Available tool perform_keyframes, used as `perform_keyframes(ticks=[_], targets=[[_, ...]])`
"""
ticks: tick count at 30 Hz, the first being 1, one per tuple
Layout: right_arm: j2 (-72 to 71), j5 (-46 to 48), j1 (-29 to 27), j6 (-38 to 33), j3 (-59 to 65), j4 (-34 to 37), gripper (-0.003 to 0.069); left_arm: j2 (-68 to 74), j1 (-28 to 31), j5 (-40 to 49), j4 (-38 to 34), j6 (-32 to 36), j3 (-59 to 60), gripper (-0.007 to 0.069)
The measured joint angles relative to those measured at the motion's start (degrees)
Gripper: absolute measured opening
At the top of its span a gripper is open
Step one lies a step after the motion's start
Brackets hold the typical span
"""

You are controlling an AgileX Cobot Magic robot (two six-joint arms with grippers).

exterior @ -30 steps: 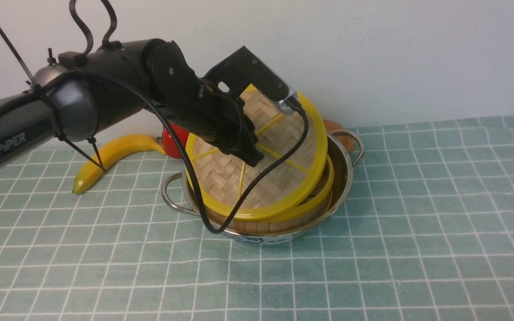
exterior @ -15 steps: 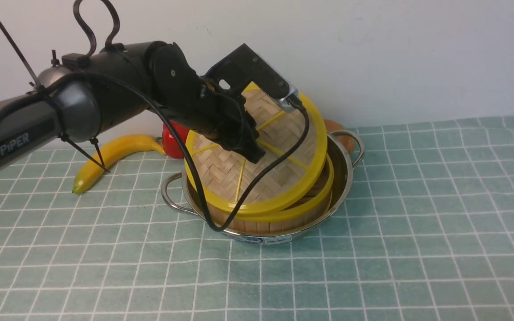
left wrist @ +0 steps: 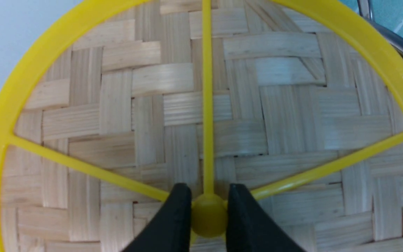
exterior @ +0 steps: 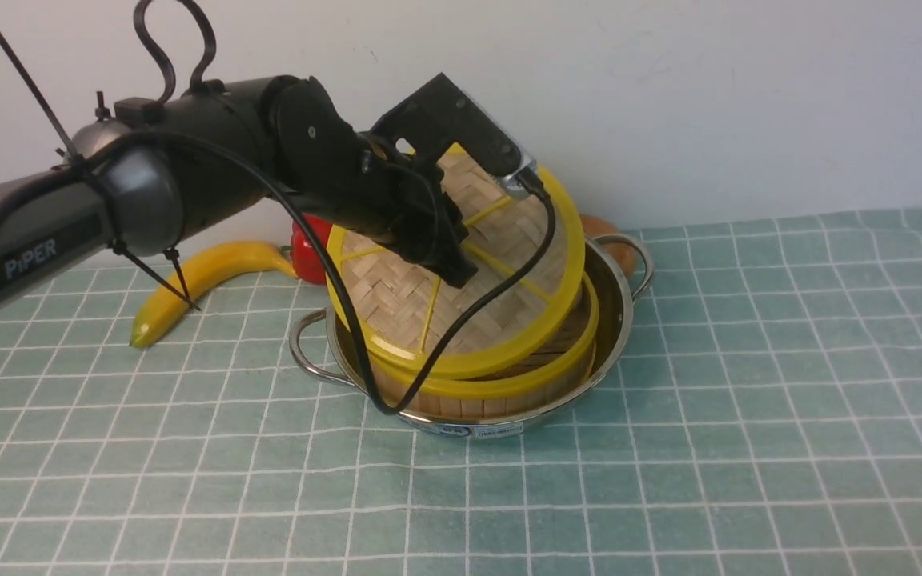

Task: Place the steamer in the pot on the blue tablecloth, and put the lid on the steamer.
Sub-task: 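Place the yellow bamboo steamer lid onto the steamer in the pot with the left gripper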

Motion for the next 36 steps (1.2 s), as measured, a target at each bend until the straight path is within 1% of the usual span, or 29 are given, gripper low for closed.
perform_keyframes(ticks=[17, 23, 25, 26, 27, 30, 36], targets=[[0.0, 0.0, 0.0, 0.0, 0.0, 0.0, 0.024, 1.32, 0.0, 0.82, -0.32, 0.44, 0.0, 0.012], [0.0, 0.0, 0.0, 0.0, 0.0, 0.0, 0.024, 1.46, 0.0, -0.64, -1.89, 4.48, 0.0, 0.012], [0.0, 0.0, 0.0, 0.0, 0.0, 0.0, 0.024, 1.66, 0.0, -0.85, -4.04, 7.06, 0.0, 0.012], [0.0, 0.0, 0.0, 0.0, 0.0, 0.0, 0.024, 1.66, 0.0, -0.85, -4.27, 7.3, 0.0, 0.012], [0.0, 0.0, 0.0, 0.0, 0.0, 0.0, 0.024, 1.84, 0.0, -0.87, -6.27, 9.25, 0.0, 0.012], [0.0, 0.0, 0.0, 0.0, 0.0, 0.0, 0.024, 2.16, 0.0, -0.87, -9.51, 12.26, 0.0, 0.012], [0.0, 0.0, 0.0, 0.0, 0.0, 0.0, 0.024, 2.32, 0.0, -0.92, -10.59, 13.38, 0.0, 0.012]])
